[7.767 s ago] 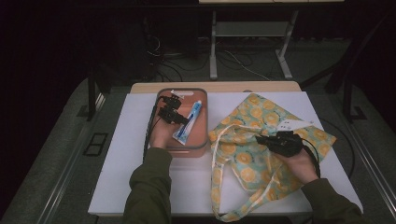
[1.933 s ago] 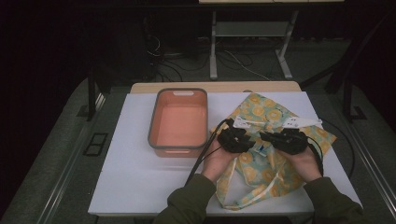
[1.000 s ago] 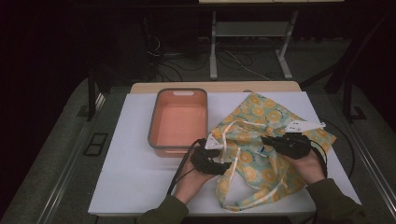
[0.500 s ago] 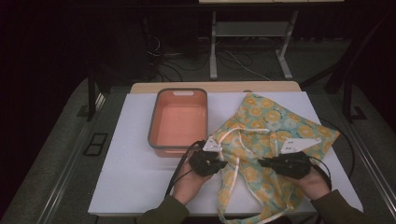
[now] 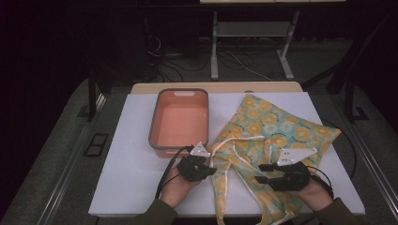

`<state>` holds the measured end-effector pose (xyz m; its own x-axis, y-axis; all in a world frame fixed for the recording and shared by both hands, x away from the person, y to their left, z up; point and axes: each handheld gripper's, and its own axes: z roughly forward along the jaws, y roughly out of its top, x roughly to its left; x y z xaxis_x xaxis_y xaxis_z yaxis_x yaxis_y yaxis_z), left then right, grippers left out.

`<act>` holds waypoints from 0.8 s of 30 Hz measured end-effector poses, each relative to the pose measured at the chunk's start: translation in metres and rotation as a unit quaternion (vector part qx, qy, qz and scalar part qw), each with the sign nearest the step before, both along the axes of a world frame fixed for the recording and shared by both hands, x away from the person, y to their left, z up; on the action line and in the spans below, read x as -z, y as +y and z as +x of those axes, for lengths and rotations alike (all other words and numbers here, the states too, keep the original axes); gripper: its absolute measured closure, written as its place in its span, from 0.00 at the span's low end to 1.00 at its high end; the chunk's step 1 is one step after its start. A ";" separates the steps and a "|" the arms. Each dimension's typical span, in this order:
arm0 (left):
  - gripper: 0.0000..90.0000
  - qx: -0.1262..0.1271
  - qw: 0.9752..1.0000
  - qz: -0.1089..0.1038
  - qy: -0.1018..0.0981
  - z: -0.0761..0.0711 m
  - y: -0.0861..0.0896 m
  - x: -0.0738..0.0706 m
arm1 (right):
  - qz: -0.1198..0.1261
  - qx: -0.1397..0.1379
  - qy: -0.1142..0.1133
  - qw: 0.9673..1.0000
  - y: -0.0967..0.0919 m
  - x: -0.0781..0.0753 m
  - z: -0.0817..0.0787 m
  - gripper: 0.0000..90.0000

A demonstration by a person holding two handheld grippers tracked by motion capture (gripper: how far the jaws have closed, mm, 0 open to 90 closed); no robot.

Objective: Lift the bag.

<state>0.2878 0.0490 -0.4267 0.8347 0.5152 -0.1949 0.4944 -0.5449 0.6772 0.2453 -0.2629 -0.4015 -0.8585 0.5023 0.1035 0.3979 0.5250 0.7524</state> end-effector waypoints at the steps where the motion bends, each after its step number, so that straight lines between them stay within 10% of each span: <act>1: 0.99 0.000 1.000 0.000 0.000 0.000 0.000 0.000 | -0.002 -0.004 0.002 1.000 -0.001 0.001 -0.005 0.57; 9: 0.99 -0.004 1.000 0.001 -0.002 0.002 0.001 0.001 | -0.073 -0.012 0.037 0.997 0.006 0.036 -0.026 0.29; 14: 0.99 -0.007 1.000 -0.002 -0.001 0.003 0.002 0.001 | -0.112 -0.019 0.019 0.993 0.013 0.045 -0.026 0.23; 24: 0.99 -0.007 1.000 -0.007 -0.001 0.003 0.002 0.000 | -0.116 0.009 0.008 0.993 -0.003 0.039 -0.012 0.98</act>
<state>0.2909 0.0506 -0.4270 0.8279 0.5239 -0.2005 0.5007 -0.5289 0.6853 0.2328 -0.2659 -0.4405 -0.8479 0.5301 -0.0034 0.4198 0.6754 0.6063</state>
